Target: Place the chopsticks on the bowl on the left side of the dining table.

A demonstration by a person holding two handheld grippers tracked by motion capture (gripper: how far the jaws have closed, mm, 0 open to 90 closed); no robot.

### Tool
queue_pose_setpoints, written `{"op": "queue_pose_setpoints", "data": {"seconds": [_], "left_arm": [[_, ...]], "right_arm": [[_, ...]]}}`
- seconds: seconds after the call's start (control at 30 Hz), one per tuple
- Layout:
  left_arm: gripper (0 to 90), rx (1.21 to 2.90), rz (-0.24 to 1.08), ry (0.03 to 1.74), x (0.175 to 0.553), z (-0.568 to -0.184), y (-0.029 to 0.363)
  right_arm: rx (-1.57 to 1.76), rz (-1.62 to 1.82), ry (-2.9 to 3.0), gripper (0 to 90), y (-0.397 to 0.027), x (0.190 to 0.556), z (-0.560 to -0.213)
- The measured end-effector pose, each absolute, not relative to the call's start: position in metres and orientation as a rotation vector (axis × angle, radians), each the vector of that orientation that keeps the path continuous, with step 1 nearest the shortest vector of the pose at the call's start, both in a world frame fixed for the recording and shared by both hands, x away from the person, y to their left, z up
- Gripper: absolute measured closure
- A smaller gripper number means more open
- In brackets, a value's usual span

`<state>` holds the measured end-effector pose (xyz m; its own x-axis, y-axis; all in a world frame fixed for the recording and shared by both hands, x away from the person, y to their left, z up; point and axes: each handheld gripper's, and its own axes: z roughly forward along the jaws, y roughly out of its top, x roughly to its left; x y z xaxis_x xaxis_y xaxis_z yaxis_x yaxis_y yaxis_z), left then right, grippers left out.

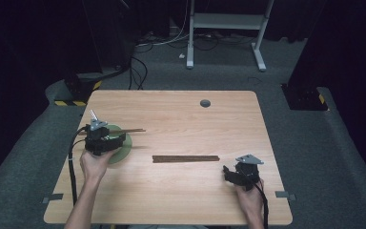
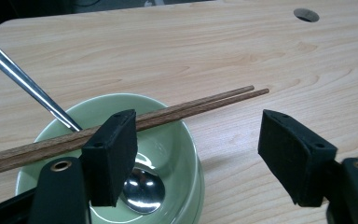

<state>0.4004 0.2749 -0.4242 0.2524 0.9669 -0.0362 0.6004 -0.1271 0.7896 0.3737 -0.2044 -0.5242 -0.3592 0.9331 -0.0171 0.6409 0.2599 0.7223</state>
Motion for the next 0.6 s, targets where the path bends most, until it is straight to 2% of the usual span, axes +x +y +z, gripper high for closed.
{"op": "queue_pose_setpoints", "data": {"seconds": [0.6], "left_arm": [[28.3,1.822,0.634,1.355,0.394,-0.421,0.254]], "right_arm": [[1.425,0.879,2.092,24.5,-0.204,0.374,-0.524]]}}
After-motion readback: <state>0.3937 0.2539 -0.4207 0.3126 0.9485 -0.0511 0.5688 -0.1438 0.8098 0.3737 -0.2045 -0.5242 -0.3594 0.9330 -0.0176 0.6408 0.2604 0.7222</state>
